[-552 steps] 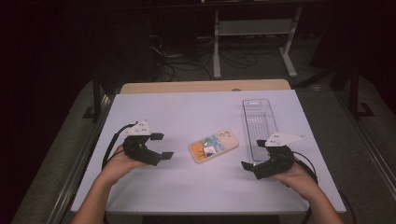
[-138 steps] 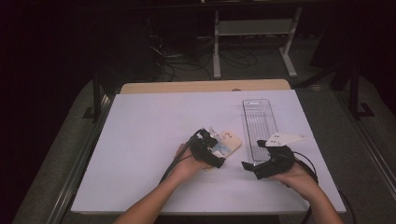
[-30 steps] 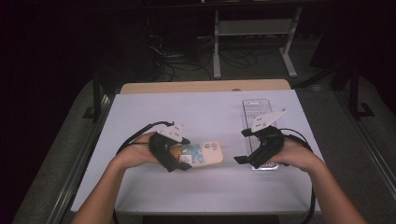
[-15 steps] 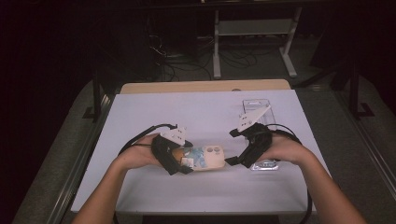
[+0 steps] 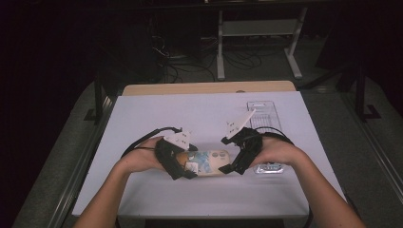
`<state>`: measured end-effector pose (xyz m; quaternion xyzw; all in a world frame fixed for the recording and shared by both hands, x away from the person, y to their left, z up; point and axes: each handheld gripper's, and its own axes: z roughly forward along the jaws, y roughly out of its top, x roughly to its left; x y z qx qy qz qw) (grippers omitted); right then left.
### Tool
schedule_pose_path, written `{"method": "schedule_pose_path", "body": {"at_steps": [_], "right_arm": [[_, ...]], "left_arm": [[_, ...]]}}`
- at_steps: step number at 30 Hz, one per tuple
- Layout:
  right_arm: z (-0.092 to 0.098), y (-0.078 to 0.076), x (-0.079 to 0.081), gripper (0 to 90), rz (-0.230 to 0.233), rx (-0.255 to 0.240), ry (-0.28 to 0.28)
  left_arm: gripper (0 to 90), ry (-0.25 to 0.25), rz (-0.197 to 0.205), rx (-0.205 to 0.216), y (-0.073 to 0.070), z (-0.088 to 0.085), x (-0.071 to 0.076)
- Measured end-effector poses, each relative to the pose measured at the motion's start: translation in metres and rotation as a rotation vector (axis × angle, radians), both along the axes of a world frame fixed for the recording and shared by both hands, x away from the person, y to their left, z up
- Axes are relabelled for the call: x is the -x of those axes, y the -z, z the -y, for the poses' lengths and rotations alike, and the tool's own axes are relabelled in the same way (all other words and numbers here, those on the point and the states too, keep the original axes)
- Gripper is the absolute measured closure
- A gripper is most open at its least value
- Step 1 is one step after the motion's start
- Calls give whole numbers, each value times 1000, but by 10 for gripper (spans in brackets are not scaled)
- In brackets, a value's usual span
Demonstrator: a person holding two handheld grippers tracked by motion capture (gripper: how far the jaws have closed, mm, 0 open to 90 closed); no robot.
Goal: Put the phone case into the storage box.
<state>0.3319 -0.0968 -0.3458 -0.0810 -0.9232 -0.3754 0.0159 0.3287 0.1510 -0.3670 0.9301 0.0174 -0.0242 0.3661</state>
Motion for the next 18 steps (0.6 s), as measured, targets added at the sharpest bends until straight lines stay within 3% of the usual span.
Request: {"method": "schedule_pose_path", "body": {"at_steps": [5, 13, 18], "right_arm": [[-9, 1, -1, 0, -3, 10, -15], [-21, 3, 0, 0, -33, 67, -23], [-26, 6, 1, 0, -26, 77, -36]], "left_arm": [[116, 8, 3, -2, 0, 1, 1], [116, 24, 16, -14, -2, 1, 1], [116, 22, 16, -10, -3, 2, 2]]}}
